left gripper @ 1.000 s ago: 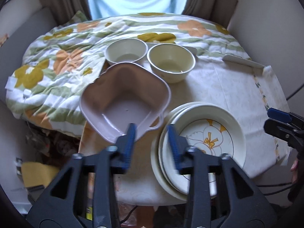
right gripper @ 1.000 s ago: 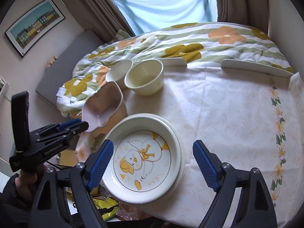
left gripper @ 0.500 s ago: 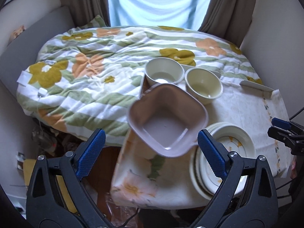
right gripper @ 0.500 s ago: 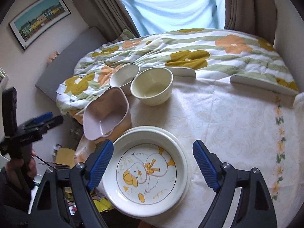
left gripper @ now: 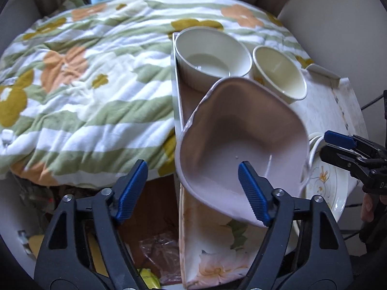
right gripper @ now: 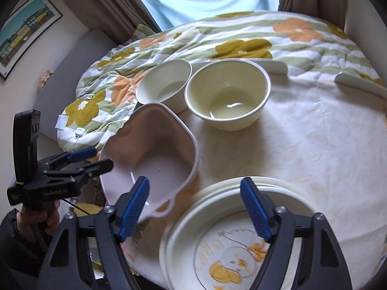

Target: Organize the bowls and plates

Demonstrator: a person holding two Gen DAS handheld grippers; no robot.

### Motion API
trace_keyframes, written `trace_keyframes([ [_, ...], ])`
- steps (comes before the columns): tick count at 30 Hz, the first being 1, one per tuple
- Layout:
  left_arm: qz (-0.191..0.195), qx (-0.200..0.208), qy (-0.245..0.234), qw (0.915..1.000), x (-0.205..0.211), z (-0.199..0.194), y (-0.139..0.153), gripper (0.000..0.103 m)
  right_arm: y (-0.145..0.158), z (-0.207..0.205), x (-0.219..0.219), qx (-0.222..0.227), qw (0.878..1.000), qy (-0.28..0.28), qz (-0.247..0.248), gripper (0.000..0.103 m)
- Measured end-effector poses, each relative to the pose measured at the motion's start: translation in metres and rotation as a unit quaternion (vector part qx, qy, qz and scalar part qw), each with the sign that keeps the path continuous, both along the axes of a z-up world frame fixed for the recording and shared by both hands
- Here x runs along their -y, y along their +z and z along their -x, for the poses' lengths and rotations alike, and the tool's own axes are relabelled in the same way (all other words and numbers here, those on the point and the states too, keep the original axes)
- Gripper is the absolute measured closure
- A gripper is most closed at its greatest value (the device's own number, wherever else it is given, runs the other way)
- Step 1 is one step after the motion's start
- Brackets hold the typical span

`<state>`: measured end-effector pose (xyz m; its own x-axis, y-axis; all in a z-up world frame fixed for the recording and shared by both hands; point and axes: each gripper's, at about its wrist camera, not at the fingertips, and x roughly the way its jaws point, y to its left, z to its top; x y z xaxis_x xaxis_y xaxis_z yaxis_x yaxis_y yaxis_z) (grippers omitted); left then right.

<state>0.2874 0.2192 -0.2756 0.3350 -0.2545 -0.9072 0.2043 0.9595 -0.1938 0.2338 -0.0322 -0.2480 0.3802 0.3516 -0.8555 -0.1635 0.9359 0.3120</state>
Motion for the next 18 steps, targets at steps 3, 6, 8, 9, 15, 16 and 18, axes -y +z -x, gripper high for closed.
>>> trace_keyframes([
  [3, 0.008, -0.010, -0.015, 0.9998, -0.001, -0.009, -0.015, 0.033, -0.014, -0.011, -0.012, -0.012, 1.000, -0.008, 0.004, 0.046],
  [6, 0.008, -0.021, -0.029, 0.9993, -0.001, -0.014, -0.026, 0.048, -0.025, -0.019, -0.022, -0.020, 1.000, -0.017, 0.011, 0.051],
  [8, 0.011, -0.022, -0.036, 0.9990, -0.001, -0.016, -0.029, 0.056, -0.029, -0.023, -0.027, -0.024, 0.999, -0.020, 0.018, 0.055],
  [9, 0.010, -0.022, -0.039, 0.9989, 0.000, -0.016, -0.030, 0.057, -0.031, -0.024, -0.028, -0.025, 0.999, -0.022, 0.022, 0.058],
  [15, -0.005, -0.009, -0.061, 0.9981, 0.006, -0.016, -0.030, 0.079, -0.039, -0.026, -0.033, -0.030, 0.998, -0.026, 0.042, 0.085],
  [16, -0.010, -0.007, -0.063, 0.9979, 0.007, -0.015, -0.029, 0.079, -0.039, -0.026, -0.034, -0.027, 0.998, -0.024, 0.050, 0.087],
  [18, -0.017, 0.000, -0.064, 0.9978, 0.009, -0.012, -0.027, 0.079, -0.038, -0.026, -0.036, -0.022, 0.998, -0.020, 0.050, 0.088],
])
